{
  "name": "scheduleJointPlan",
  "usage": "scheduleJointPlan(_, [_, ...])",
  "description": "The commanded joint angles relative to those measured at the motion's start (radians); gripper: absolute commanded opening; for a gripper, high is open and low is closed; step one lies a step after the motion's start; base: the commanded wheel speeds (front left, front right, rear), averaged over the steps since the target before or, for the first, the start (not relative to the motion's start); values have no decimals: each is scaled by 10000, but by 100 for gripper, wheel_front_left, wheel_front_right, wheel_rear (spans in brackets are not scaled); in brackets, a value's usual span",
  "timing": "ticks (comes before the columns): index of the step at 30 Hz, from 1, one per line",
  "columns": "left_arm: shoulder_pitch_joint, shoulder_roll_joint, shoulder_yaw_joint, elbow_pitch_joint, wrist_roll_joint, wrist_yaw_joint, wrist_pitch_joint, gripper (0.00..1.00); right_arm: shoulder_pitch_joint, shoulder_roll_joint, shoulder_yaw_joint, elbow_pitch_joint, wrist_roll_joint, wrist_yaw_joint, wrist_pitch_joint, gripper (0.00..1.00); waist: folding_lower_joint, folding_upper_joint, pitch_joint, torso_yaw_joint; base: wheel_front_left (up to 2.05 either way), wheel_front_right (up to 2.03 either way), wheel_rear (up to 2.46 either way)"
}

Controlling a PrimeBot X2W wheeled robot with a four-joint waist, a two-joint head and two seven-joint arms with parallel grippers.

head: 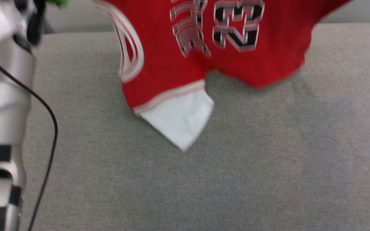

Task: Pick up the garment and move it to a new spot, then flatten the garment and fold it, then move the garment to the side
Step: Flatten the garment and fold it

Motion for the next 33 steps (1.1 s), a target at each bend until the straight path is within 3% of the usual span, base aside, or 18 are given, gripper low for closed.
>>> scheduleJointPlan(1, [-667,232,22,248,164,23,-105,0,-496,-32,-148,173,-186,-9,-149,0,0,0,908,-133,0,0,0])
scheduleJointPlan(9, [-3922,535,50,1560,670,265,-569,0,-3237,68,-595,1022,-1051,-9,-911,0,0,0,2375,-207,0,0,0])
scheduleJointPlan(17, [-5740,235,-88,2910,698,199,-900,0,-5166,513,-340,1927,-1509,-9,-1513,0,0,0,4092,-145,0,0,0])
scheduleJointPlan(26, [-5333,-216,83,4151,109,-217,-1448,0,-4817,727,636,2498,-929,-9,-1811,0,0,0,4542,81,0,0,0])
scheduleJointPlan(33, [-3331,-554,129,4745,-478,-633,-1766,0,-2602,703,1868,2227,128,-9,-2081,0,0,0,3775,224,0,0,0])
